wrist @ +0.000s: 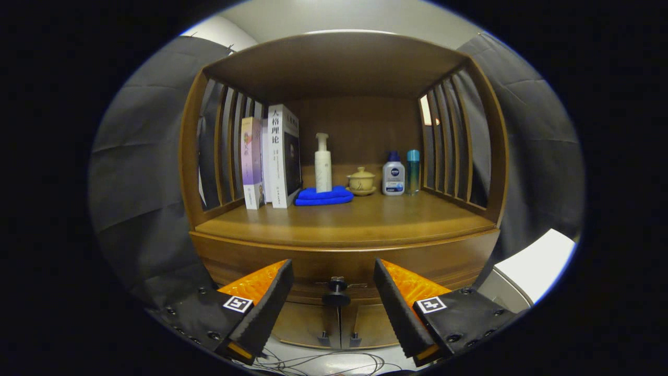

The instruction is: Pull open the drawer, take out the items inside it, and place them on the countertop above the cabinet.

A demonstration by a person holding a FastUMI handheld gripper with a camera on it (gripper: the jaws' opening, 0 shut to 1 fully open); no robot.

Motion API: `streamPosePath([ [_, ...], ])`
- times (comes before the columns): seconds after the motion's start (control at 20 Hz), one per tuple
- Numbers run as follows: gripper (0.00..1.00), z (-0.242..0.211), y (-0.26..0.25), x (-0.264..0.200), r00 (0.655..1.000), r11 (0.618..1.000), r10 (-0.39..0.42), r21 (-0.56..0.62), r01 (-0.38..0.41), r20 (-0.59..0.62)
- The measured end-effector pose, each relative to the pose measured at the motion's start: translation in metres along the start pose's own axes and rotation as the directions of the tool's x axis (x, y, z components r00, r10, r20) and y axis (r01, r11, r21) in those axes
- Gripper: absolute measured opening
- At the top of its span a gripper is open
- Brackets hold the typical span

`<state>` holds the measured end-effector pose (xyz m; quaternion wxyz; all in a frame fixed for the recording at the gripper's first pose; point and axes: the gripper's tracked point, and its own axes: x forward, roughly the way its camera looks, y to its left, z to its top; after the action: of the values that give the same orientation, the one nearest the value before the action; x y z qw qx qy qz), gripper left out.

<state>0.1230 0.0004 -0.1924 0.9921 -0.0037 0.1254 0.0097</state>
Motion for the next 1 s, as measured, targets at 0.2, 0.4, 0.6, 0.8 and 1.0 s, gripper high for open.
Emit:
streamPosePath([
  [0.2, 0.98, -0.021, -0.01, 0.027, 0.998, 0.999, -0.054, 0.0, 0.054, -0.018],
  [0.4, 0.98, -0.044, -0.014, 0.043, 0.997, 0.997, -0.062, 0.046, 0.065, -0.048],
  [0.6, 0.98, -0.058, -0.011, 0.053, 0.997, 0.998, -0.054, 0.017, 0.055, -0.05],
  [0.8, 0.87, -0.073, -0.012, 0.06, 0.996, 0.998, -0.059, 0.016, 0.06, -0.072],
  [1.0, 0.66, -0.074, -0.01, 0.061, 0.996, 0.998, -0.056, 0.025, 0.057, -0.065],
])
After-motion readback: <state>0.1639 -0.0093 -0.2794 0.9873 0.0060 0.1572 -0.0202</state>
